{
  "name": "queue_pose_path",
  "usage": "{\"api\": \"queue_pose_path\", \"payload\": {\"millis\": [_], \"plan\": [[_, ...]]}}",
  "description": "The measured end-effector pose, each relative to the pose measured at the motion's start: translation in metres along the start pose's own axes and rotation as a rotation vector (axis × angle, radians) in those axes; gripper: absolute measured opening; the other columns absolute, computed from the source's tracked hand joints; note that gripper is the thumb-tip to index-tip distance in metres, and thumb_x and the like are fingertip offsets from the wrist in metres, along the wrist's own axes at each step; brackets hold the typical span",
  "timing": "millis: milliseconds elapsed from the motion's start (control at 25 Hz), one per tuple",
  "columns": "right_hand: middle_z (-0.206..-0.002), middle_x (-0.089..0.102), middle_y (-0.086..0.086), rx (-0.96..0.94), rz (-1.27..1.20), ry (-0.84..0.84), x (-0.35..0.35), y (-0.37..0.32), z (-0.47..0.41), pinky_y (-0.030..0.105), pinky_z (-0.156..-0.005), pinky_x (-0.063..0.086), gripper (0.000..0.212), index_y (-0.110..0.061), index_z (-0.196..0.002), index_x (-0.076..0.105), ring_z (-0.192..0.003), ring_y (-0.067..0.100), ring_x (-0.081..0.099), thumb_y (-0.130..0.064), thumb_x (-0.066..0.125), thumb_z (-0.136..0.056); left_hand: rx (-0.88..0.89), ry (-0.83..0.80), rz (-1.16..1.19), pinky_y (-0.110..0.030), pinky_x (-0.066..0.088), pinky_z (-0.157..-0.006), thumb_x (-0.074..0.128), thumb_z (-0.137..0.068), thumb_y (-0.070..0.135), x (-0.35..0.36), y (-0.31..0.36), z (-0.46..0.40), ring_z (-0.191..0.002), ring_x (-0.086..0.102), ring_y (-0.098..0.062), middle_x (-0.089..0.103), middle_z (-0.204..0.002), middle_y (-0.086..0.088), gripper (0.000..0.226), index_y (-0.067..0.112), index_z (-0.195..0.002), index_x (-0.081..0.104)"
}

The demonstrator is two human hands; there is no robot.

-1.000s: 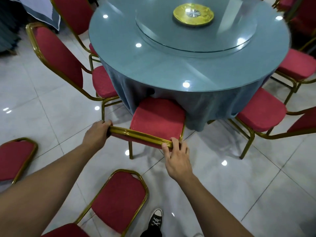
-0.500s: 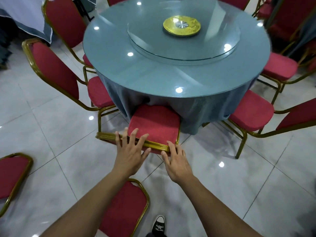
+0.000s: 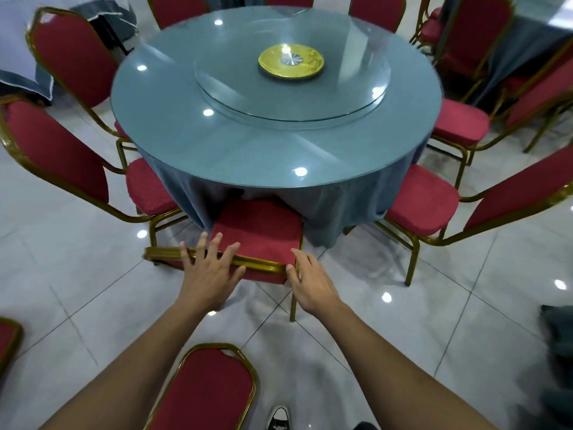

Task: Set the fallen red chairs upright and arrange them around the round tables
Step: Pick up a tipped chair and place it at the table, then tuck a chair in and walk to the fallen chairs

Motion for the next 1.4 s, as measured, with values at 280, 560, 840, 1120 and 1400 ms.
{"api": "queue_pose_path", "payload": {"millis": [280, 560, 840, 1120, 1400], "plan": [[-0.149, 0.038, -0.012, -0.030, -0.023, 0.256, -0.107, 0.090, 0.003, 0.027, -0.102, 0.037, 0.046, -0.038, -0.147, 0.034, -0.132, 0.011, 0.043, -0.044, 0.042, -0.102, 0.128, 0.064, 0.213, -0.048, 0.010, -0.123, 0.041, -0.101, 0.043, -0.021, 0.164, -0.024, -0.145, 0.027, -0.019, 0.041, -0.150, 0.005, 0.039, 0.034, -0.139, 0.045], [-0.146, 0.046, -0.004, -0.017, 0.091, 0.400, -0.261, 0.226, 0.016, 0.030, -0.103, 0.043, 0.047, -0.030, -0.146, 0.040, -0.128, 0.016, 0.050, -0.030, 0.054, -0.101, 0.232, 0.119, 0.346, -0.037, 0.023, -0.115, 0.049, -0.099, 0.037, -0.037, 0.376, -0.066, -0.132, 0.037, -0.013, 0.049, -0.135, 0.009, 0.034, 0.032, -0.133, 0.051], [-0.146, 0.047, -0.002, -0.048, 0.068, 0.496, -0.405, 0.358, 0.012, 0.040, -0.106, 0.049, 0.044, -0.027, -0.144, 0.043, -0.129, 0.018, 0.049, -0.031, 0.051, -0.102, 0.299, 0.136, 0.421, -0.040, 0.032, -0.112, 0.050, -0.098, 0.036, -0.044, 0.565, -0.114, -0.127, 0.045, -0.016, 0.053, -0.132, 0.007, 0.029, 0.031, -0.127, 0.053], [-0.141, 0.047, -0.006, -0.010, 0.086, 0.559, -0.513, 0.465, -0.034, 0.039, -0.105, 0.048, 0.041, -0.030, -0.141, 0.043, -0.128, 0.017, 0.049, -0.034, 0.050, -0.100, 0.401, 0.103, 0.416, -0.038, 0.033, -0.106, 0.052, -0.096, 0.035, -0.036, 0.701, -0.191, -0.119, 0.047, -0.016, 0.054, -0.125, 0.009, 0.028, 0.030, -0.123, 0.056], [-0.141, 0.047, -0.006, 0.045, 0.103, 0.505, -0.610, 0.547, -0.096, 0.039, -0.102, 0.050, 0.040, -0.034, -0.139, 0.042, -0.126, 0.016, 0.050, -0.036, 0.053, -0.101, 0.465, 0.023, 0.390, -0.034, 0.032, -0.105, 0.047, -0.097, 0.036, -0.022, 0.835, -0.274, -0.118, 0.048, -0.013, 0.053, -0.126, 0.011, 0.031, 0.032, -0.128, 0.050]]}}
Point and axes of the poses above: each hand's wrist, its own z-axis away from the middle knuckle, its own x-axis out of the palm, y = z × x, the point moved 5 cm from there along -z, towards the middle knuckle
